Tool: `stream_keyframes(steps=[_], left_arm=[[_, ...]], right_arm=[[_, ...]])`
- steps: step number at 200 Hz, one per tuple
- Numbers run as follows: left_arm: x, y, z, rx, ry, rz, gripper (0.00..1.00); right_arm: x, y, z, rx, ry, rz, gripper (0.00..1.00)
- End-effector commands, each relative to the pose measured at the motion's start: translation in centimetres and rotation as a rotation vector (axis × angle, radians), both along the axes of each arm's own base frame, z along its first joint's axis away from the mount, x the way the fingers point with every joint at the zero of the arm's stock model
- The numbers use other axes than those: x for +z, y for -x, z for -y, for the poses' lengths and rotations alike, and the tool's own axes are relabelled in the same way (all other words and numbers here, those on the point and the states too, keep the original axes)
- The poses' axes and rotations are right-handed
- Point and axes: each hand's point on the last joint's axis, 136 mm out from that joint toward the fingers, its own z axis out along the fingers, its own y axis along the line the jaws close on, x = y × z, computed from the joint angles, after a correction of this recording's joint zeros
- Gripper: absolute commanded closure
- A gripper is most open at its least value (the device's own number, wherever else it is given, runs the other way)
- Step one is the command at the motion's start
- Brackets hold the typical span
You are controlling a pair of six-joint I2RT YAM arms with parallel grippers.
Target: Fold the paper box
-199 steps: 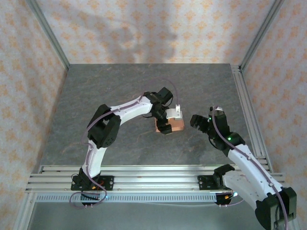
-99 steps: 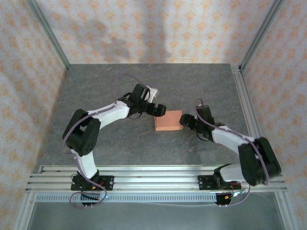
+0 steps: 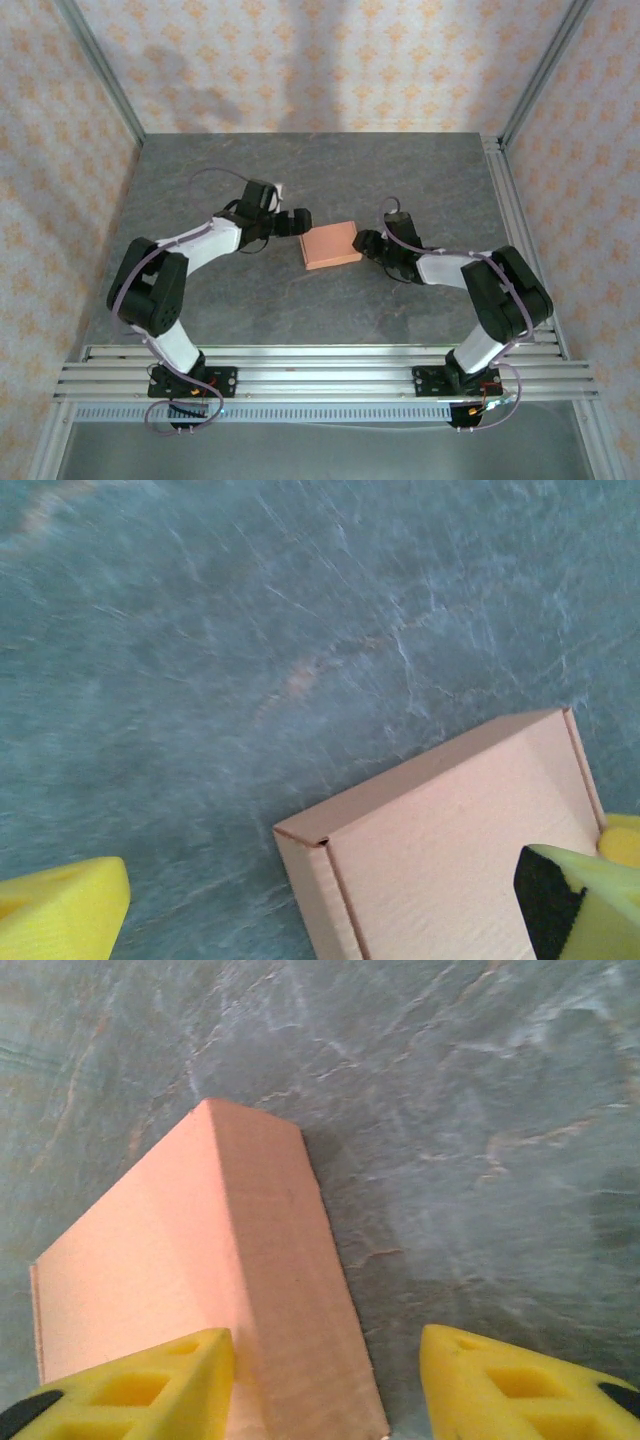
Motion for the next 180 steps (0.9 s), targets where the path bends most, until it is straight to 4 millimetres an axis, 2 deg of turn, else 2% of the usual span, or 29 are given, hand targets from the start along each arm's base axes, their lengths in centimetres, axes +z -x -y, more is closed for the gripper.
stream_keyframes(steps=[1,23,49,60,74,92,103,110,123,140,163,180], left_arm=[[1.4,-0.3,-3.2,0.086,-0.018,0.063,0.00],[2.8,-0.1,-5.7,0.122,-0.047,0.114,0.00],[4.2,0.5,-9.1,0.175,-0.162,0.197,0.00],[4.9,0.8,-10.9,0.216,-0.220,0.242,0.00],[5.6,1.4,-13.2,0.270,-0.292,0.286,0.00],[6.2,2.1,-16.2,0.341,-0.365,0.330,0.00],[5.9,2.5,-17.8,0.380,-0.406,0.342,0.00],[5.7,2.7,-18.6,0.393,-0.429,0.361,0.00],[4.8,3.1,-20.0,0.415,-0.467,0.378,0.00],[4.1,3.4,-21.0,0.424,-0.504,0.423,0.00],[3.1,3.5,-21.1,0.411,-0.531,0.491,0.00],[3.1,3.0,-20.9,0.408,-0.521,0.543,0.00]], right_arm=[[1.3,-0.7,-1.3,0.013,-0.035,0.035,0.49],[2.8,-0.7,-0.7,0.007,-0.014,0.094,0.47],[5.3,-0.9,1.9,-0.005,0.137,0.216,0.24],[6.4,-1.0,3.7,-0.025,0.209,0.270,0.14],[7.8,-1.2,6.4,-0.068,0.273,0.322,0.07],[9.4,-1.3,10.4,-0.144,0.367,0.388,0.03],[9.6,-1.3,12.8,-0.187,0.468,0.413,0.02],[10.6,-1.1,14.1,-0.212,0.524,0.454,0.01],[10.6,-1.0,16.4,-0.261,0.636,0.477,0.00],[10.7,-1.2,18.9,-0.333,0.704,0.476,0.01],[10.8,-1.6,21.4,-0.394,0.813,0.511,0.01],[9.1,-2.4,22.8,-0.424,0.807,0.526,0.00]])
